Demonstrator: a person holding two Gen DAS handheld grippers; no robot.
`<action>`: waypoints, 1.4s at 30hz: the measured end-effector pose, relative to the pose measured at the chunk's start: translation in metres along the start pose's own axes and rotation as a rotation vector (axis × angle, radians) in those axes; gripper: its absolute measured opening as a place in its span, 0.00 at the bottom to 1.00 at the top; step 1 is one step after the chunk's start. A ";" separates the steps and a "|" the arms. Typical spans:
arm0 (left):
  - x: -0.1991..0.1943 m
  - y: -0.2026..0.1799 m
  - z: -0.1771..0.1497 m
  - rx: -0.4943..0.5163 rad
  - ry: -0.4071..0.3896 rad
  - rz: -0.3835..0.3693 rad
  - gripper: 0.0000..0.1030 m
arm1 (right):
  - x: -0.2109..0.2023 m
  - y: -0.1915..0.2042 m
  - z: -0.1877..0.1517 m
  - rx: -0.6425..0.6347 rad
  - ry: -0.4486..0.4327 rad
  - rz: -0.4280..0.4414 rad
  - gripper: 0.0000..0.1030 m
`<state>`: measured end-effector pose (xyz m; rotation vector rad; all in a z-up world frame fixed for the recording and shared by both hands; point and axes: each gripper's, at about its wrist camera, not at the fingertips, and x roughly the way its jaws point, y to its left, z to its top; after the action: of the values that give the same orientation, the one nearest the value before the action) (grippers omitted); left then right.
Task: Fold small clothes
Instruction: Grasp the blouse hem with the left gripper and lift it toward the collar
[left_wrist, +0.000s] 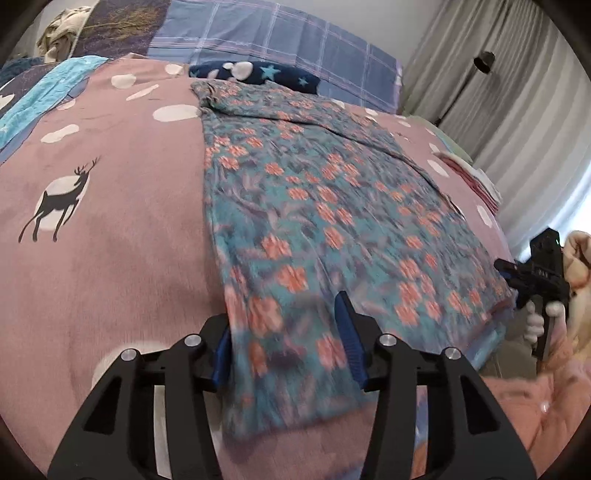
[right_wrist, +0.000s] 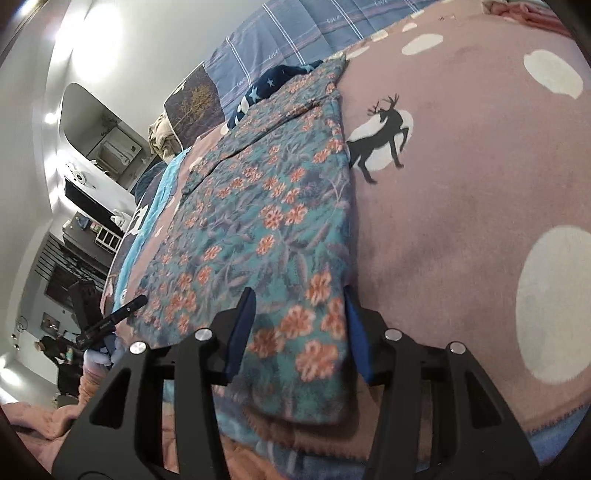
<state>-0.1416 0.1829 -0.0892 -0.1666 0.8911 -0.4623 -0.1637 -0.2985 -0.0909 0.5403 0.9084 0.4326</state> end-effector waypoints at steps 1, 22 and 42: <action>-0.003 -0.002 -0.004 0.019 0.006 -0.001 0.48 | -0.004 0.001 -0.003 -0.008 0.011 -0.001 0.45; 0.005 0.009 0.020 -0.099 -0.048 -0.137 0.03 | 0.015 -0.014 0.018 0.163 0.012 0.163 0.04; -0.088 -0.061 0.043 0.047 -0.293 -0.106 0.04 | -0.107 0.037 0.027 -0.041 -0.324 0.091 0.04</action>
<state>-0.1746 0.1666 0.0197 -0.2326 0.5859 -0.5413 -0.2046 -0.3365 0.0113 0.5958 0.5642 0.4303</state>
